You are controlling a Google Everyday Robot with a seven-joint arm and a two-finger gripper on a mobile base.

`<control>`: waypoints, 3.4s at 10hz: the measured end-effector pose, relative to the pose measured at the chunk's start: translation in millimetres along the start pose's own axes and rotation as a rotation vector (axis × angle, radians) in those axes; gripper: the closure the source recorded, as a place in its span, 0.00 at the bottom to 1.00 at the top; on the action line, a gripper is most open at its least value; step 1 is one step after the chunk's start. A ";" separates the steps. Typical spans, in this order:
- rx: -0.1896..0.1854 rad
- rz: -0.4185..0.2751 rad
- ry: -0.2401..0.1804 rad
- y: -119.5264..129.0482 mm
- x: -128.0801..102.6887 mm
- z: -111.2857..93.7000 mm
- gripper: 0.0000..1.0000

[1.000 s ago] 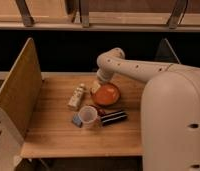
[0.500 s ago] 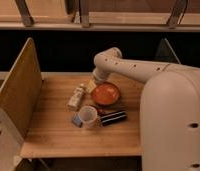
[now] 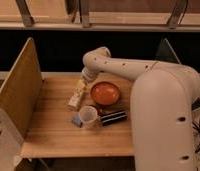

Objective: Place the bottle in the ceramic bowl

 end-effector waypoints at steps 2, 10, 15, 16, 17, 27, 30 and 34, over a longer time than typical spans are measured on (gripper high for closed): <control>0.002 0.007 0.005 -0.8 1.7 1.3 0.25; -0.038 0.292 -0.030 1.3 25.3 45.4 0.25; 0.005 0.213 -0.065 29.8 5.1 48.3 0.25; 0.011 0.193 -0.072 36.5 -0.3 45.7 0.25; 0.015 0.178 -0.068 43.1 -2.2 47.7 0.25; -0.015 0.174 -0.059 54.5 -12.7 67.0 0.25; -0.038 0.170 -0.026 68.5 -13.2 88.6 0.25; 0.015 0.235 0.021 43.9 -5.3 102.9 0.25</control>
